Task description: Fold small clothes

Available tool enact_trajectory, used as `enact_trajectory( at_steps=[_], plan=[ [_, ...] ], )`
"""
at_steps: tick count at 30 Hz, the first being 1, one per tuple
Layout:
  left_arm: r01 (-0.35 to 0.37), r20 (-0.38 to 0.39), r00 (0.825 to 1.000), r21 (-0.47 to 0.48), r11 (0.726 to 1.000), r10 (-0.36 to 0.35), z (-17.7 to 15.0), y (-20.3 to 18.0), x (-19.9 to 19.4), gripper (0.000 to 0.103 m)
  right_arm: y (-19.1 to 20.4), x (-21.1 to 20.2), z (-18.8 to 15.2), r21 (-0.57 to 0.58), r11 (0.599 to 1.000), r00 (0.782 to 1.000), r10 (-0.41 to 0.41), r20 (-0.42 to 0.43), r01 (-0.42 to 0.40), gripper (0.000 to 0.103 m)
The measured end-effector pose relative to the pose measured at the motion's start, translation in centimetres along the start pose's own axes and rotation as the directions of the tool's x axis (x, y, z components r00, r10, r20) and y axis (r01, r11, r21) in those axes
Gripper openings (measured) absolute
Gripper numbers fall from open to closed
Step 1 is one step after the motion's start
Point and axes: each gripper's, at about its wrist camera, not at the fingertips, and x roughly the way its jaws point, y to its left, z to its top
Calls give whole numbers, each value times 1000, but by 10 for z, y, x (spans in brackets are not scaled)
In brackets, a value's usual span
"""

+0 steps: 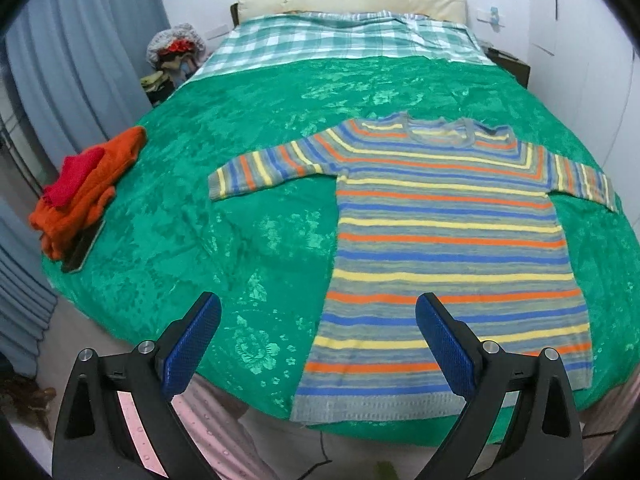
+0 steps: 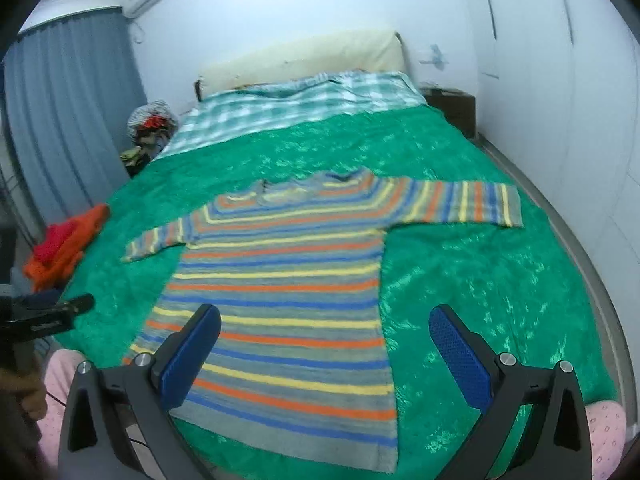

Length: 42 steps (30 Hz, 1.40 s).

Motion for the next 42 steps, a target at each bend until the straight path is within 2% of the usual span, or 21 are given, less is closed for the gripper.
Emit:
enact_trajectory(
  at_steps=[5,10,13,17,22,27,33,38,42],
  plan=[
    [-24,11,1000,-5,1000,25,0,0,-5,99,3,-5,-1,-4,1000,1000,27,-11,-27,103],
    [-80,43,996,7,997,79,1,-1,-10,99,7,-6,-5,-3,998,998,55,-34,-55,103],
    [-136,71,988,21,990,134,3,-1,-14,99,7,-4,-5,40,994,993,102,-57,-100,103],
    [-147,90,985,31,989,144,5,1,-20,100,5,1,-4,80,991,989,115,-88,-108,103],
    [-108,111,988,8,994,107,9,5,-31,101,5,2,0,101,991,988,103,-118,-91,103],
    [-114,129,985,18,993,111,13,2,-39,101,4,0,4,102,994,988,62,-143,-48,103],
    [-20,86,996,6,1000,19,16,1,-43,101,16,-7,11,17,999,987,-40,-158,43,103],
    [28,41,999,-6,1000,-28,16,-2,-40,101,30,-13,18,-70,986,973,-163,-166,154,103],
    [35,12,999,-6,999,-35,14,-5,-36,101,31,-15,23,-44,989,970,-149,-190,143,103]
  ],
)
